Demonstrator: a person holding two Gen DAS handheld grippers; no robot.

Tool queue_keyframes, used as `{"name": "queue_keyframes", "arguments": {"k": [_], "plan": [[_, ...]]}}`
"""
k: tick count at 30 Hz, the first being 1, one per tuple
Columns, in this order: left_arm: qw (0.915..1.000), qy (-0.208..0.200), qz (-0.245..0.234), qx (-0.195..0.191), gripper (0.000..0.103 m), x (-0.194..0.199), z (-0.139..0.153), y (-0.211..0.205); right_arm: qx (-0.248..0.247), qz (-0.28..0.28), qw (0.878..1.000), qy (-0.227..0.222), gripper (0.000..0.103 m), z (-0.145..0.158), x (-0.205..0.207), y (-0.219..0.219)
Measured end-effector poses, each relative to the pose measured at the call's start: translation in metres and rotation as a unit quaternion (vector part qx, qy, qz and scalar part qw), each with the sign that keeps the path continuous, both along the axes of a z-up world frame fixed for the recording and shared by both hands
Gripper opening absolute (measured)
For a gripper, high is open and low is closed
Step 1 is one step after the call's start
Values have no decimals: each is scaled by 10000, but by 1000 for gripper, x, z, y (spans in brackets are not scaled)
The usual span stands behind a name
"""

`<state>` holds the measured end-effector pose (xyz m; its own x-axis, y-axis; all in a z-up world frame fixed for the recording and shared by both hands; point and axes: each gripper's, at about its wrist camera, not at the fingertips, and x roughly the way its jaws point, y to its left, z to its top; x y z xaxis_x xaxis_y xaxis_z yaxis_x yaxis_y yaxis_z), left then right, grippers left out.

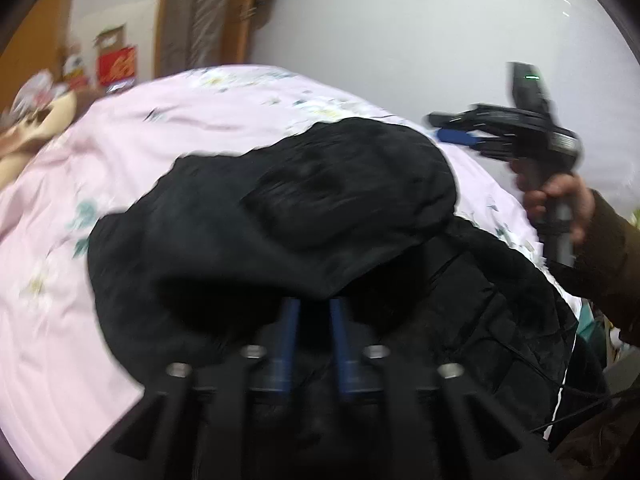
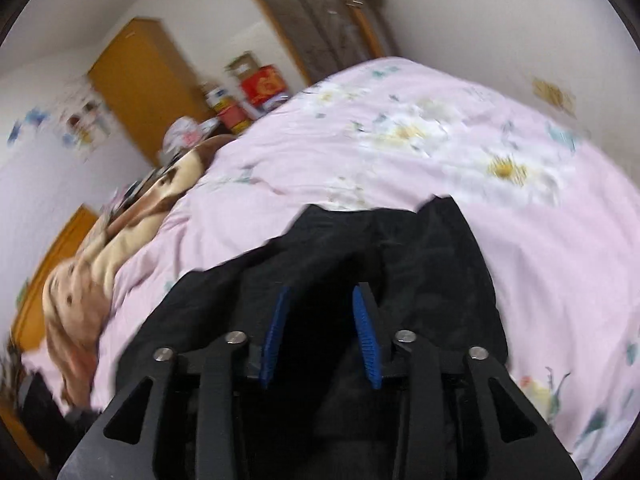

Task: Fold large clothes

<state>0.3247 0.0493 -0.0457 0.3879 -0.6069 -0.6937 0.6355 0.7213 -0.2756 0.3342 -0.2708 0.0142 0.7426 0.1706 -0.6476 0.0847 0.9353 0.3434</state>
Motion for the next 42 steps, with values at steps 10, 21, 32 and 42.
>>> {"name": "queue_keyframes", "arguments": {"k": [10, 21, 32, 42], "plan": [[9643, 1210, 1221, -2016, 67, 44, -9, 69, -570, 1713, 9835, 137, 48, -14, 6, 95], [9294, 2288, 1834, -2240, 67, 97, -38, 53, -693, 1747, 9765, 1057, 48, -82, -12, 100], [9318, 1319, 2411, -2371, 6, 93, 10, 78, -165, 1833, 9785, 926, 48, -75, -19, 104], [9308, 1743, 2929, -1321, 18, 101, -42, 81, -343, 1778, 9744, 1331, 48, -92, -20, 111]]}}
